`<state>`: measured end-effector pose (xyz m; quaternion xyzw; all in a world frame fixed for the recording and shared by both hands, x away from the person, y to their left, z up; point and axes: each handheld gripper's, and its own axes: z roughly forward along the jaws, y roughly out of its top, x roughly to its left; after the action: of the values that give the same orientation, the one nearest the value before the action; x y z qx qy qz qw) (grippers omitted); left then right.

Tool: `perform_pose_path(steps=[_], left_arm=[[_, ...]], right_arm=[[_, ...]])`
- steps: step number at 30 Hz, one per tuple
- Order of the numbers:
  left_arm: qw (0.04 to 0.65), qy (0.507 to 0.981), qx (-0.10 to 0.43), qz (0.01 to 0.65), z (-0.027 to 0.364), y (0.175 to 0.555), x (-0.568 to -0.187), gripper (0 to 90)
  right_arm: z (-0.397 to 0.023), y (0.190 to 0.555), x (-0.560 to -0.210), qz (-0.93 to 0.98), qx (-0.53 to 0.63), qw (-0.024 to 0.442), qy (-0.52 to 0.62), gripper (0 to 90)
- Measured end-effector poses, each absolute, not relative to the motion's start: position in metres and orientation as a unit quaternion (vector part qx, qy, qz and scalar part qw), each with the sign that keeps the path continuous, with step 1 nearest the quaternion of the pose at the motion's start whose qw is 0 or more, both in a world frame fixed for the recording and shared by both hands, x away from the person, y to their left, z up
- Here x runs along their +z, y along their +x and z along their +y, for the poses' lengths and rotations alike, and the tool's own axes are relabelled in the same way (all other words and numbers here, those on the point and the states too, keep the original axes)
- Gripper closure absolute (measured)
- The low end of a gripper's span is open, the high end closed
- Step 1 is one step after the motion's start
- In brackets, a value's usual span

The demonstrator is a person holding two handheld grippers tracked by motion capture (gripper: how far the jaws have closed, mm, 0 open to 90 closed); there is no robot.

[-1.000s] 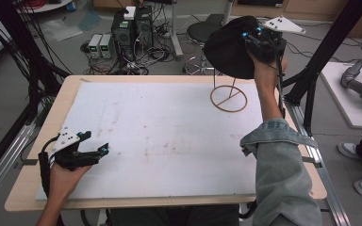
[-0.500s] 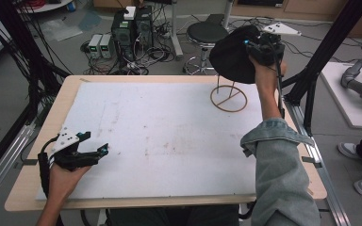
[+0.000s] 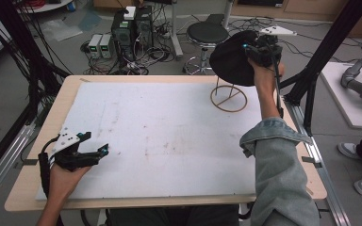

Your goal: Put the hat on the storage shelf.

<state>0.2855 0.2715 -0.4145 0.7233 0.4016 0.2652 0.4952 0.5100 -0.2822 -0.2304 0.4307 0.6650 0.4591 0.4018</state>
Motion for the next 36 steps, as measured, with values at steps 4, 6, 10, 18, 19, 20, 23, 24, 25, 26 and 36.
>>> perform_pose_path(steps=[4, 6, 10, 18, 19, 20, 23, 24, 25, 26, 36], left_arm=[[0.495, 0.725, 0.265, 0.399, 0.271, 0.285, -0.414, 17.0], [0.494, 0.725, 0.266, 0.399, 0.271, 0.286, -0.414, 17.0], [0.496, 0.724, 0.265, 0.400, 0.271, 0.286, -0.415, 17.0], [0.495, 0.726, 0.264, 0.397, 0.270, 0.285, -0.415, 17.0], [0.495, 0.726, 0.264, 0.398, 0.270, 0.285, -0.415, 17.0], [0.496, 0.726, 0.263, 0.398, 0.270, 0.285, -0.415, 17.0], [0.495, 0.726, 0.263, 0.398, 0.270, 0.285, -0.415, 17.0], [0.496, 0.726, 0.263, 0.398, 0.270, 0.285, -0.415, 17.0], [0.495, 0.726, 0.264, 0.397, 0.270, 0.285, -0.415, 17.0], [0.496, 0.726, 0.263, 0.398, 0.270, 0.285, -0.415, 17.0], [0.497, 0.725, 0.262, 0.398, 0.268, 0.285, -0.414, 17.0]], right_arm=[[-0.278, 0.515, -0.235, 0.668, 0.454, 0.396, 0.437, 71.3], [-0.275, 0.518, -0.237, 0.671, 0.450, 0.395, 0.437, 70.9], [-0.271, 0.522, -0.240, 0.670, 0.448, 0.395, 0.442, 70.2], [-0.268, 0.523, -0.241, 0.669, 0.444, 0.397, 0.445, 64.6], [-0.268, 0.523, -0.241, 0.669, 0.443, 0.397, 0.446, 63.6], [-0.268, 0.523, -0.241, 0.669, 0.442, 0.397, 0.447, 62.2], [-0.271, 0.523, -0.242, 0.667, 0.443, 0.391, 0.454, 58.6], [-0.272, 0.523, -0.242, 0.667, 0.443, 0.391, 0.454, 56.9], [-0.272, 0.523, -0.242, 0.667, 0.442, 0.390, 0.455, 56.0], [-0.273, 0.523, -0.242, 0.668, 0.439, 0.392, 0.455, 54.3], [-0.284, 0.511, -0.232, 0.658, 0.463, 0.375, 0.460, 41.3]])
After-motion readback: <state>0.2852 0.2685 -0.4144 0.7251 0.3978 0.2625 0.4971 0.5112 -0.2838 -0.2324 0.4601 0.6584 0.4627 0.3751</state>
